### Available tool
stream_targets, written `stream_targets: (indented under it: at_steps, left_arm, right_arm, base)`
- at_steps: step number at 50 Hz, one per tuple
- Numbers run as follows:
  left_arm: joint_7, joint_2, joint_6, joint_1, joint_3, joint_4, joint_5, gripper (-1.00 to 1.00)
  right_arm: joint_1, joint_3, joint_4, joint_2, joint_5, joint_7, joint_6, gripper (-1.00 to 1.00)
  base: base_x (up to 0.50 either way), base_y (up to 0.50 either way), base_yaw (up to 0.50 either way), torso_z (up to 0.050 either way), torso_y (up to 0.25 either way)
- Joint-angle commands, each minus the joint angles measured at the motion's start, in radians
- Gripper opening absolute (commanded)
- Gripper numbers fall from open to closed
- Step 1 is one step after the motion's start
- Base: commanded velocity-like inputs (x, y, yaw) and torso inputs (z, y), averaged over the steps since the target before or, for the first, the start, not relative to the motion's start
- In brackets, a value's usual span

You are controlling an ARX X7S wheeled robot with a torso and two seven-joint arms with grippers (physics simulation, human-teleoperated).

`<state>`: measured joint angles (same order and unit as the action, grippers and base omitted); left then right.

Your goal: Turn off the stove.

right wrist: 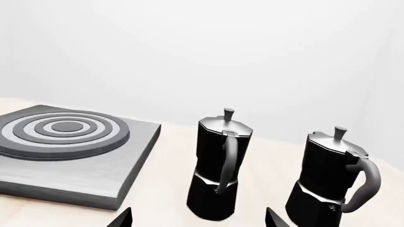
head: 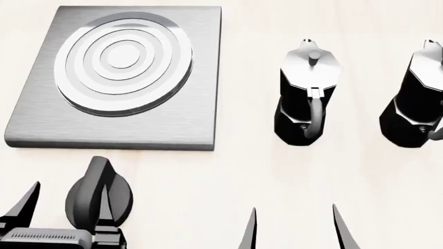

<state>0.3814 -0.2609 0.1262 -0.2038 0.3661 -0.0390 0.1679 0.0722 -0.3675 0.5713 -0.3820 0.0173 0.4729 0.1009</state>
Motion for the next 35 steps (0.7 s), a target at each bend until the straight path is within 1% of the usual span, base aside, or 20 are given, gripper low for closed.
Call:
stream_targets:
  at_steps: [1,13,26,35]
  left_arm:
    - [0.029,-0.020,-0.023,0.023,-0.038,-0.043,0.065,1.00]
    - [0.043,-0.033,-0.040,0.049,-0.046,-0.012,0.079,1.00]
    - [0.067,-0.059,-0.049,0.108,-0.050,0.081,0.079,1.00]
    - [0.074,-0.066,-0.052,0.125,-0.054,0.097,0.086,1.00]
  right_arm:
    - [0.000,-0.002,0.000,-0.003,0.001,0.003,-0.001,1.00]
    - [0.001,-0.003,0.001,-0.005,0.001,0.006,0.000,1.00]
    - [-0.003,-0.004,0.000,-0.007,0.004,0.009,0.002,1.00]
    - [-0.004,-0.006,0.000,-0.009,0.003,0.011,0.002,1.00]
  base:
    - [0.00,0.00,0.00,0.000,0.000]
    - [0.00,0.00,0.00,-0.001,-0.002]
    - [0.00,0.00,0.00,0.000,-0.002]
    - [0.00,0.00,0.00,-0.001,-0.001]
